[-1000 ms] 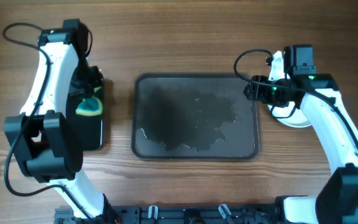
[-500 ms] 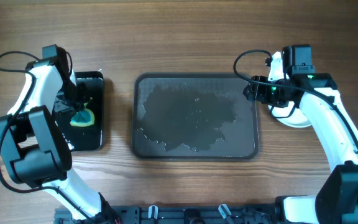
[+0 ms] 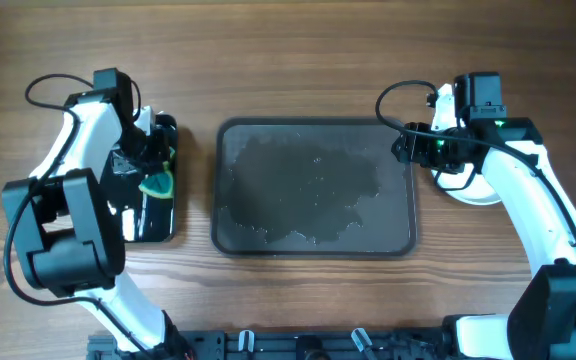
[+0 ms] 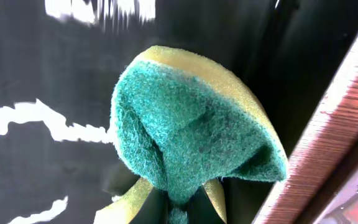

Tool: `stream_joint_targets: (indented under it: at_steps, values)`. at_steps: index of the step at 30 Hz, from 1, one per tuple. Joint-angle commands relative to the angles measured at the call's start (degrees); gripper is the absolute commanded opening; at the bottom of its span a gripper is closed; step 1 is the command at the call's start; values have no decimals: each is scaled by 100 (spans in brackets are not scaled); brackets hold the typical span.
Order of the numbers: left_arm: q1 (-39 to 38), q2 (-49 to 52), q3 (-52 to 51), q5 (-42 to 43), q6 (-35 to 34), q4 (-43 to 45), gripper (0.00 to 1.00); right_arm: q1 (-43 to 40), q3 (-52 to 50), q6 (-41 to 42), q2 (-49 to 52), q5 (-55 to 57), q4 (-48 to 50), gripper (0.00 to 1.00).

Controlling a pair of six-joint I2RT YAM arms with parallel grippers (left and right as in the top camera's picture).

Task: Clean dirty plates on tray and stack at the side
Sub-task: 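Place the sponge into the small black tray with left gripper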

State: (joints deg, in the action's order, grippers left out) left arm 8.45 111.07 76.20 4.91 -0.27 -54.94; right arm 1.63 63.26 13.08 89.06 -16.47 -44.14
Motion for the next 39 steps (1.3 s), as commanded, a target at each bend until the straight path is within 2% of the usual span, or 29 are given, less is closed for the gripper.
stream_joint_targets:
  at_steps: [1, 8, 13, 20, 21, 24, 25, 28, 31, 32, 33, 34, 35, 39]
  values:
    - [-275, 125, -26, 341, -365, 129, 4, 2, 59, -114, 70, 63, -11, 66]
    - [-599, 125, -24, 195, -605, 326, 4, 2, 59, -133, 70, 63, -11, 66]
    - [-328, 125, -24, -1005, -944, 361, 4, 2, 59, -256, 70, 63, -13, 66]
    - [-258, 188, -26, -1036, -940, 566, 5, 2, 59, -271, 70, 66, -2, 66]
    - [-258, 188, -26, -1036, -940, 544, 11, 2, 59, -315, 70, 63, -2, 66]
    - [-258, 188, -26, -1034, -940, 407, 65, 2, 59, -393, 70, 61, -2, 66]
    - [-258, 188, -24, -1034, -942, 365, 74, 2, 59, -389, 70, 61, -2, 66]
    - [-258, 122, 116, -999, -1121, 160, 83, 2, 114, -389, 24, 26, -35, 66]
    - [-258, -236, 699, -564, -1220, -439, 89, 2, 452, -402, -229, 0, -332, 70]
    - [-260, -455, 975, -461, -1222, -688, 96, 2, 621, -411, -435, 22, -492, 71]
    - [-260, -645, 1102, -404, -1222, -800, 100, 2, 730, -409, -625, 50, -614, 75]
    - [-258, -813, 1123, -385, -1222, -846, 100, 2, 809, -407, -828, 120, -715, 84]
    - [-258, -966, 1123, -389, -1220, -903, 100, 2, 885, -407, -1086, 245, -844, 100]
    - [-258, -1126, 1123, -389, -1220, -898, 100, 2, 1191, -411, -2264, 704, -1405, 100]
